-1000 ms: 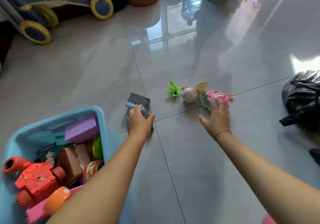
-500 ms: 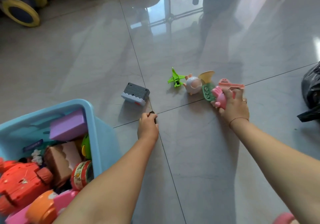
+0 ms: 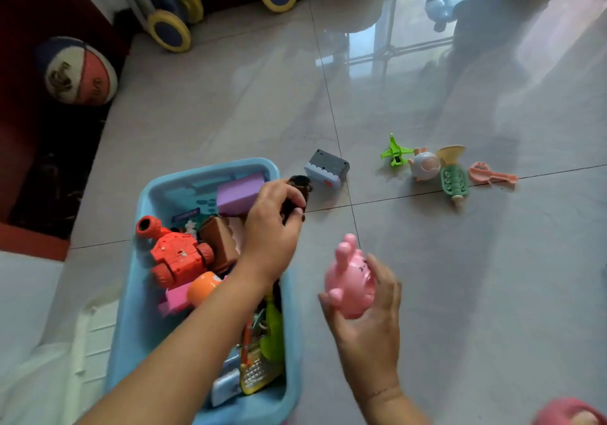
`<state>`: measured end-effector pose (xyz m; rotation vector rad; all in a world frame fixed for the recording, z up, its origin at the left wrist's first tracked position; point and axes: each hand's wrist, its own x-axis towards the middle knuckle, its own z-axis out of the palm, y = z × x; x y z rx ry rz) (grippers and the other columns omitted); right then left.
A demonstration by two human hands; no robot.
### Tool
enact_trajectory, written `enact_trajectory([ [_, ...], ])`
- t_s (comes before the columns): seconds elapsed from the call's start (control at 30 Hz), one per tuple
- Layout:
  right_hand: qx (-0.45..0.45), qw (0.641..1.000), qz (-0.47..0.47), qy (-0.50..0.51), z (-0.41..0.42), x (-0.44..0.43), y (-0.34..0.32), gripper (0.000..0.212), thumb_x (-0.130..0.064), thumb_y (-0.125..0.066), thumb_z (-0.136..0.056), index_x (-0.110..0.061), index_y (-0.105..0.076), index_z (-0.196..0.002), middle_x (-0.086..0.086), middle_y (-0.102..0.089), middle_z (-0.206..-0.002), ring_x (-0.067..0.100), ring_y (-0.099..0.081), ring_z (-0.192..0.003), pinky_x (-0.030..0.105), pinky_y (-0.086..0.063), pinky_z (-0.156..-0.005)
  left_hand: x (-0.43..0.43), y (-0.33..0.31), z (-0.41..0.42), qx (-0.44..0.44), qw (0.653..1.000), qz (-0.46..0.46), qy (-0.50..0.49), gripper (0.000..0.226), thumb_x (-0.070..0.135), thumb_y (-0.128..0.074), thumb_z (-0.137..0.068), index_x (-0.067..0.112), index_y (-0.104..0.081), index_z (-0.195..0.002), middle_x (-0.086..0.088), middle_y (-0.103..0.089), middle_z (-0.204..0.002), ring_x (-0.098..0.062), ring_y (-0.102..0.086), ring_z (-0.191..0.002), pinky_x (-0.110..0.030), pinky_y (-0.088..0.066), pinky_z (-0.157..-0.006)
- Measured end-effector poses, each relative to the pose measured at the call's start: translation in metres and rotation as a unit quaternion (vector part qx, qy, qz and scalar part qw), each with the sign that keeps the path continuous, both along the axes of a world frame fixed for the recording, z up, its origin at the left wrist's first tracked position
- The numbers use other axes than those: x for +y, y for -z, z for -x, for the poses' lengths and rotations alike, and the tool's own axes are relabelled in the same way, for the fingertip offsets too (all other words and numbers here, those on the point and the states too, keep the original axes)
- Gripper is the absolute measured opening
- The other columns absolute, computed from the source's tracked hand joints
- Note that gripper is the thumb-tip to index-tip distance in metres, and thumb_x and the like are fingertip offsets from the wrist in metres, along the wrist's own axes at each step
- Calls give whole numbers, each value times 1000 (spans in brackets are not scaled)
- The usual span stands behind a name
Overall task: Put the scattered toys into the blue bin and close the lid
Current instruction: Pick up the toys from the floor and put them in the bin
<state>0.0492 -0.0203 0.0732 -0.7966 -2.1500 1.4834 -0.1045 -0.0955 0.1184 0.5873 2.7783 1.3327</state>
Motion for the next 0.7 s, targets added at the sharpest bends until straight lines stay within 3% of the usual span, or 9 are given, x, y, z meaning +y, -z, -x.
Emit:
enact_trajectory([
  [0.13, 37, 993, 11, -107, -7, -93, -45, 70, -52, -62, -75, -33, -32, -135, -11, -38, -128, 8, -50, -111, 27, -53, -82, -79, -32, 23, -135, 986, 7, -102, 30, 3, -63, -79, 29, -48, -76, -3, -60, -95, -23, -59, -87, -35, -49, -79],
  [0.23, -37, 979, 53, -194, -8, -142, -58, 75, -57, -56, -76, -46, -12, -137, -14, -28, -134, 7, -41, -121, 28, -44, -97, -121, -47, 36, -158, 979, 17, -124, 28, 8, -64, -72, 32, -50, -74, 0, -58, -88, -25, -58, -82, -42, -51, -78],
  [0.3, -99, 957, 89, -258, -6, -163, -55, 82, -56, -51, -82, -40, 1, -144, -11, -17, -141, 9, -32, -128, 26, -36, -104, -139, -51, 39, -154, 979, 12, -130, 39, 0, -63, -76, 37, -52, -72, -6, -59, -93, -29, -60, -84, -47, -52, -79],
  [0.37, -159, 928, 111, -317, -2, -178, -51, 84, -50, -50, -85, -31, 4, -147, -5, -12, -148, 15, -28, -133, 31, -32, -108, -147, -54, 38, -153, 980, 12, -129, 43, -3, -62, -78, 39, -53, -71, -11, -60, -93, -31, -61, -82, -43, -52, -76],
  [0.47, -202, 896, 89, -385, -3, -187, -49, 79, -43, -51, -85, -23, -7, -147, -1, -11, -151, 24, -26, -136, 36, -28, -111, -146, -50, 34, -156, 981, 34, -113, 36, -3, -62, -79, 31, -51, -75, -7, -61, -88, -25, -59, -76, -36, -49, -73],
  [0.6, -139, 925, 63, -347, -11, -165, -40, 64, -35, -50, -85, -22, -23, -142, -5, -23, -142, 14, -30, -132, 23, -26, -109, -128, -30, 26, -143, 981, 75, -110, 27, -1, -62, -80, 23, -50, -80, 2, -57, -78, -15, -54, -65, -13, -43, -58],
  [0.7, -99, 946, 68, -300, -12, -145, -34, 58, -34, -49, -86, -27, -27, -139, -11, -28, -137, 1, -35, -123, 17, -32, -104, -107, -11, 25, -151, 979, 75, -117, 27, 8, -64, -81, 29, -47, -78, -7, -61, -94, -22, -57, -79, -26, -45, -64],
])
